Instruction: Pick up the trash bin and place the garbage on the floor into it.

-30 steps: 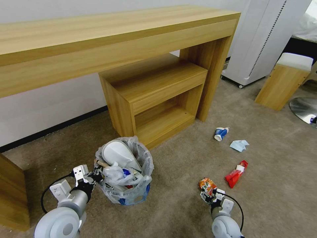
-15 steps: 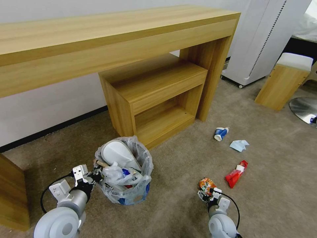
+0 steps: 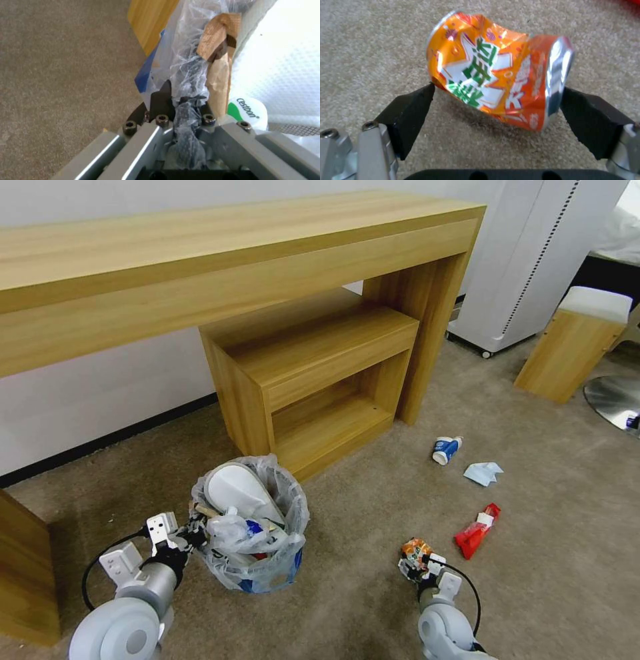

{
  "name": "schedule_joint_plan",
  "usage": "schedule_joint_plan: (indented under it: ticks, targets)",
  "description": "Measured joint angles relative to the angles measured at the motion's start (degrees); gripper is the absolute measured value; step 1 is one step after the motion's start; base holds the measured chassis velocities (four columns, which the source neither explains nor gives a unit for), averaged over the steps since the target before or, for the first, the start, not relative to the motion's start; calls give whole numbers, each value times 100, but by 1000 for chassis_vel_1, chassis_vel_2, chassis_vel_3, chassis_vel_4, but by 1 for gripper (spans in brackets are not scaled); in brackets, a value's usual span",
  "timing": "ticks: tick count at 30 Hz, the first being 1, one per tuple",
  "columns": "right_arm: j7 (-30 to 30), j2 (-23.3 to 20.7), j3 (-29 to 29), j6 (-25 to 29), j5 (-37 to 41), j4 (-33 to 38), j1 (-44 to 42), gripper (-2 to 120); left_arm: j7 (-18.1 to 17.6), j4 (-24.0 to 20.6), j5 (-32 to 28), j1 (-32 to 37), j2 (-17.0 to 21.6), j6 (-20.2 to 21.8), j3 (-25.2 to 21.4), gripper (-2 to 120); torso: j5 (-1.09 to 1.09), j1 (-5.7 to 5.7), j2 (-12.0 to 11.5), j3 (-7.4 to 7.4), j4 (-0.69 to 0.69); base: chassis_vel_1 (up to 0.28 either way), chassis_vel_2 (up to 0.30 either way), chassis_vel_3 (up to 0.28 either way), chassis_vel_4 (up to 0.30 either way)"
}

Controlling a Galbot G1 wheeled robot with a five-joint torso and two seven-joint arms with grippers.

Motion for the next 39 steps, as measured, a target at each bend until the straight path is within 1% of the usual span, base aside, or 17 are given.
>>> schedule_joint_plan:
  ticks: [5, 6, 10, 11, 13, 14, 15, 17, 18, 20, 22, 23, 26, 34, 35, 37, 39]
  targets:
    - [-37, 40, 19, 37, -47, -108, 48, 86, -1, -36, -12, 24, 8, -5, -18, 1, 0, 0, 0, 0, 0, 0, 0, 0, 0]
    - [-44, 60, 28, 43, -57, -149, 77, 82, -2, -40, -13, 38, 9, -7, -23, 1, 0, 0, 0, 0, 0, 0, 0, 0, 0]
    - [-50, 77, 32, 52, -84, -181, 95, 76, -3, -41, -12, 50, 8, -9, -24, 1, 0, 0, 0, 0, 0, 0, 0, 0, 0]
    - [-57, 87, 32, 65, -103, -205, 102, 68, -3, -45, -12, 52, 5, -9, -23, 1, 0, 0, 0, 0, 0, 0, 0, 0, 0]
    - [-81, 89, 31, 95, -131, -232, 101, 61, -3, -47, -11, 52, 3, -12, -25, 1, 0, 0, 0, 0, 0, 0, 0, 0, 0]
    - [-96, 89, 31, 120, -160, -249, 101, 54, -4, -46, -8, 54, 2, -15, -26, 1, 0, 0, 0, 0, 0, 0, 0, 0, 0]
    - [-96, 89, 31, 120, -160, -249, 101, 54, -4, -46, -8, 54, 2, -15, -26, 1, 0, 0, 0, 0, 0, 0, 0, 0, 0]
    - [-110, 81, 31, 143, -187, -258, 99, 46, -4, -37, 1, 54, -3, -19, -26, 1, 0, 0, 0, 0, 0, 0, 0, 0, 0]
    - [-110, 81, 31, 143, -187, -258, 99, 46, -4, -37, 1, 54, -3, -19, -26, 1, 0, 0, 0, 0, 0, 0, 0, 0, 0]
    - [-117, 59, 30, 155, -207, -254, 95, 36, -5, -16, 19, 49, -16, -20, -16, 1, 0, 0, 0, 0, 0, 0, 0, 0, 0]
    - [-127, 24, 30, 186, -262, -204, 68, 18, -5, -9, 37, 27, -44, -22, 13, 1, 0, 0, 0, 0, 0, 0, 0, 0, 0]
    - [-127, 24, 30, 186, -262, -204, 68, 18, -5, -9, 37, 27, -44, -22, 13, 1, 0, 0, 0, 0, 0, 0, 0, 0, 0]
    - [-196, -24, 30, 285, -426, -176, 12, 1, -5, -9, 43, 19, -48, -27, 13, 1, 0, 0, 0, 0, 0, 0, 0, 0, 0]
    - [-434, -185, 26, 482, -945, -12, -168, 0, -1, -9, 59, 18, -73, -38, 11, 1, 0, 0, 0, 0, 0, 0, 0, 0, 0]
    - [-445, -201, 25, 486, -958, 8, -183, 1, -1, -9, 59, 17, -74, -38, 11, 1, 0, 0, 0, 0, 0, 0, 0, 0, 0]
    - [-530, -336, 15, 496, -1065, 157, -302, 15, 3, 5, 65, 1, -97, -41, 16, 1, 0, 0, 0, 0, -1, 0, 0, 0, 0]
    - [-571, -369, 19, 516, -1115, 184, -326, 19, 6, 8, 67, -1, -103, -43, 20, 1, 0, 0, 0, 0, -1, 0, 0, 0, 0]
